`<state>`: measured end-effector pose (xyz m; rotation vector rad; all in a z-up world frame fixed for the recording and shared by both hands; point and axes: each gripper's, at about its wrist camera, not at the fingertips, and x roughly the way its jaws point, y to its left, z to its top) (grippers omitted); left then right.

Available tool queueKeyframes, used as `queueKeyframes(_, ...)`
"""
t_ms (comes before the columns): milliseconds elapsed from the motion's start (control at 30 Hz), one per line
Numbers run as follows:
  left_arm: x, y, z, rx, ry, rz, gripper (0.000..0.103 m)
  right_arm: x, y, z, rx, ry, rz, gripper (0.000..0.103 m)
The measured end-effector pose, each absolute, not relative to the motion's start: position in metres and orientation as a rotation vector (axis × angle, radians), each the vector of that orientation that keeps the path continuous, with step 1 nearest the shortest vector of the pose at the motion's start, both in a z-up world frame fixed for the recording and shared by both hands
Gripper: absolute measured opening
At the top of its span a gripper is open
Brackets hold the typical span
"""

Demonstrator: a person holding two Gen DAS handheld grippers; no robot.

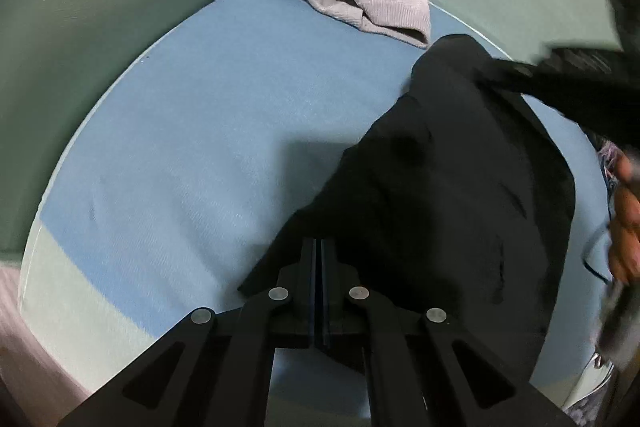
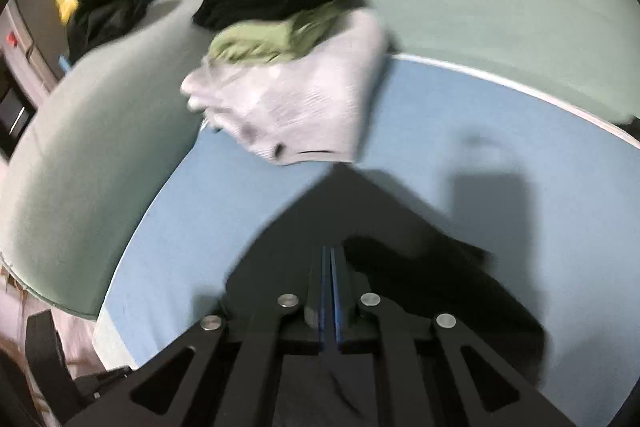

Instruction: Fold clothes

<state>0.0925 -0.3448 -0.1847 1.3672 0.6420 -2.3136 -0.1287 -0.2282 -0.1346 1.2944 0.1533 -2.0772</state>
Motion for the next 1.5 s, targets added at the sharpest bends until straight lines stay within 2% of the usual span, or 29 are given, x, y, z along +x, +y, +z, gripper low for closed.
queueKeyframes(267, 0.11, -0.345, -0.191, 1.372, 0.694, -2.285, 0.002, -0.182, -0.268, -0.179, 1.472, 0.133, -2.047, 0.0)
queueKeyframes(433, 0.117, -0.343, -0.189, 1.39, 0.712, -2.258, 0.002, -0.19, -0.276, -0.183, 1.484, 0.155, -2.055, 0.0)
queueKeyframes(533, 0.118, -0.342, -0.186, 1.401, 0.721, -2.245, 0.002, -0.196, -0.265, -0.187, 1.517, 0.01, -2.039, 0.0)
queueKeyframes(633, 0.12, -0.34, -0.183, 1.413, 0.731, -2.233, 0.002, -0.206, -0.239, -0.188, 1.579, -0.22, -1.986, 0.0)
queueKeyframes(700, 0.122, -0.34, -0.181, 1.42, 0.737, -2.224, 0.002, -0.205, -0.212, -0.173, 1.556, -0.373, -2.015, 0.007)
queueKeyframes(733, 0.122, -0.339, -0.18, 1.424, 0.74, -2.22, 0.002, -0.201, -0.2, -0.16, 1.519, -0.385, -2.048, 0.007)
queueKeyframes(833, 0.127, -0.339, -0.172, 1.419, 0.794, -2.221, 0.002, -0.182, -0.172, -0.117, 1.404, -0.235, -2.127, 0.008)
queueKeyframes(933, 0.129, -0.324, -0.14, 1.334, 0.797, -2.352, 0.002, -0.16, -0.142, -0.083, 1.299, -0.115, -2.238, 0.023)
queueKeyframes(1000, 0.124, -0.304, -0.126, 1.347, 0.707, -2.419, 0.002, -0.159, -0.135, -0.076, 1.288, -0.105, -2.232, 0.024)
queueKeyframes(1100, 0.104, -0.27, -0.134, 1.515, 0.567, -2.437, 0.002, -0.153, -0.138, -0.088, 1.339, 0.002, -2.225, 0.023)
queueKeyframes(1267, 0.082, -0.227, -0.16, 1.725, 0.178, -2.369, 0.002, -0.149, -0.15, -0.124, 1.438, 0.121, -2.19, 0.019)
queueKeyframes(1367, 0.083, -0.231, -0.167, 1.756, 0.217, -2.385, 0.002, -0.149, -0.166, -0.139, 1.464, 0.209, -2.175, 0.019)
queueKeyframes(1433, 0.089, -0.242, -0.17, 1.753, 0.322, -2.403, 0.002, -0.152, -0.174, -0.149, 1.494, 0.203, -2.156, 0.019)
queueKeyframes(1500, 0.095, -0.246, -0.174, 1.759, 0.346, -2.401, 0.002, -0.157, -0.18, -0.157, 1.512, 0.225, -2.164, 0.02)
